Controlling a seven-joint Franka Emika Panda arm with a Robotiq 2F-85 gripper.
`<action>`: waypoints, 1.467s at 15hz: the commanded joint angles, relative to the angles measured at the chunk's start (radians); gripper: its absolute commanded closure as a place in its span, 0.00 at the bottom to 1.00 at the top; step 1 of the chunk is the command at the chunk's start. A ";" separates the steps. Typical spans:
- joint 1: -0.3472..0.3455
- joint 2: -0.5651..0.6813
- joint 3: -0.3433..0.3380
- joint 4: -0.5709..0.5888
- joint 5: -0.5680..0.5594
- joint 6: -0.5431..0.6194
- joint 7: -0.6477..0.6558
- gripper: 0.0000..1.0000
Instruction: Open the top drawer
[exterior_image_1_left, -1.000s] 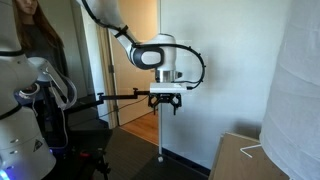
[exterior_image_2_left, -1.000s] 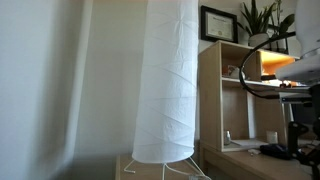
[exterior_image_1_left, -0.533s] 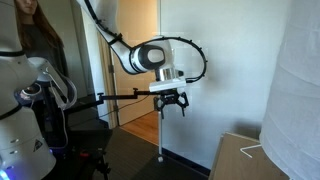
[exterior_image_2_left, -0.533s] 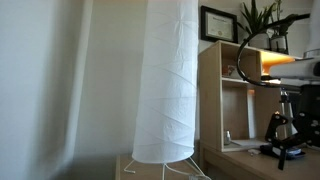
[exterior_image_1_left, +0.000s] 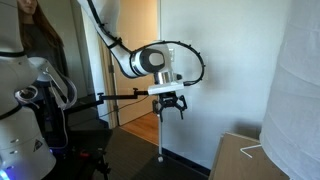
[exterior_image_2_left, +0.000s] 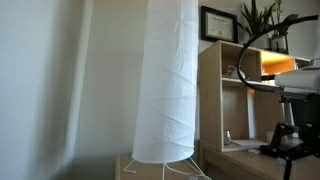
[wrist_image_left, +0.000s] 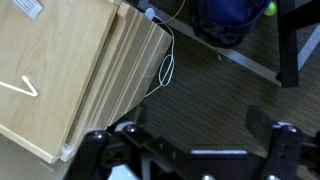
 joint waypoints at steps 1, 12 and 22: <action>-0.014 0.000 0.013 0.001 -0.002 -0.003 0.000 0.00; 0.002 0.101 0.018 0.074 -0.024 -0.029 -0.007 0.00; 0.039 0.269 -0.012 0.244 -0.214 0.023 0.049 0.00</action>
